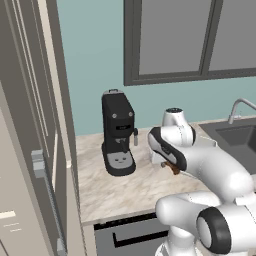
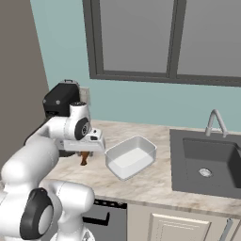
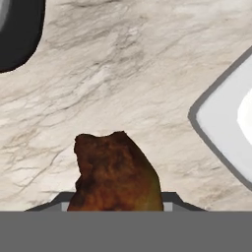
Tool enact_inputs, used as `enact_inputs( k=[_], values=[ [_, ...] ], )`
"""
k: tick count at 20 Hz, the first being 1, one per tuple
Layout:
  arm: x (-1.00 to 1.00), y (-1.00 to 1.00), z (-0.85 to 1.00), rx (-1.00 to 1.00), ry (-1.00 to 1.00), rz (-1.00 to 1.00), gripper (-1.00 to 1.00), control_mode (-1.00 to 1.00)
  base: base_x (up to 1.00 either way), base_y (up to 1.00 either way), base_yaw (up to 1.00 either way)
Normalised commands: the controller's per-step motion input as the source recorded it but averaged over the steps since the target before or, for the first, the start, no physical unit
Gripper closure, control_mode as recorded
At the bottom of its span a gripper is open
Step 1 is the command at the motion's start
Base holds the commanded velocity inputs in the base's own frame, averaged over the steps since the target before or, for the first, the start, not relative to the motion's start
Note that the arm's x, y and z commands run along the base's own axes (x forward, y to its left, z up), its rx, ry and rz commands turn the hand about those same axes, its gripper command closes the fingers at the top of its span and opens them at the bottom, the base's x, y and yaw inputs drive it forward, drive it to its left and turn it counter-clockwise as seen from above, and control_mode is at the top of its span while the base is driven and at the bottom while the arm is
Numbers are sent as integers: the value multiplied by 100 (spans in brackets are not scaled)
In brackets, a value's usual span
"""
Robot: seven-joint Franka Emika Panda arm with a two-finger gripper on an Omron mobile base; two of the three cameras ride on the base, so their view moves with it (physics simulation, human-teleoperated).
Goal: Retrieve the tupperware from the cabinet, then place the raw meat into the tupperware to avoid contamination.
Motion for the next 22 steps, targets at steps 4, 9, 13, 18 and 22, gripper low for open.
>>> enact_inputs(
  k=[4, 9, 13, 18, 22],
  values=[
    [1, -5, 50, 0, -2, -5, 100, -100, 0, 0, 0],
    [7, -10, 47, 0, -2, -6, 100, -100, 0, 0, 0],
    [8, -19, 36, 0, -1, -7, 100, -100, 0, 0, 0],
    [16, -26, 30, 0, 0, -8, 100, -100, 0, 0, 0],
    [19, -31, 20, 0, 0, -8, 100, -100, 0, 0, 0]
  ],
)
